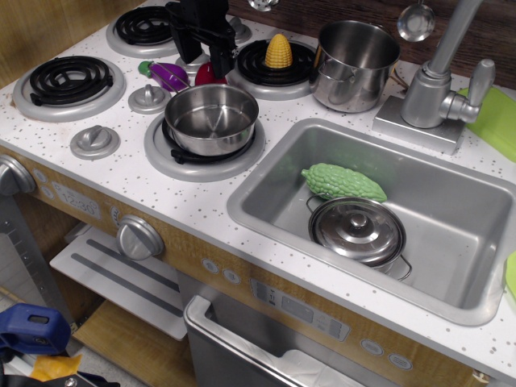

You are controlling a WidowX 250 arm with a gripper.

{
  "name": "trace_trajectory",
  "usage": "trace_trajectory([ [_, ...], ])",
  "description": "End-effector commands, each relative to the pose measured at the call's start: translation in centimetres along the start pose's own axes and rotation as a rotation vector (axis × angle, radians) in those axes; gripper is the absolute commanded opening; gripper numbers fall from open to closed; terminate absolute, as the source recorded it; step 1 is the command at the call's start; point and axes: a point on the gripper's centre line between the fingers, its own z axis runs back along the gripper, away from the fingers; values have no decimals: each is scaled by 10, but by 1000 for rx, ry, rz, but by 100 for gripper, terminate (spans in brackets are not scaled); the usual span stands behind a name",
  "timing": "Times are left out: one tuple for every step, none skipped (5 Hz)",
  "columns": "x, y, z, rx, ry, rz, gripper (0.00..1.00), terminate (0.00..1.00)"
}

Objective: Put sweet potato in pan which is on stove

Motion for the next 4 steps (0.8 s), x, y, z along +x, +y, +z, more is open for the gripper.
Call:
trace_trajectory([
  [0, 0, 0, 0, 0, 0, 100, 0],
  [2, 1, -4, -15, -16, -3, 100, 0],
  [1, -1, -9, -27, -30, -1, 100, 0],
  [2, 0, -11, -21, -38, 5, 0, 0],
])
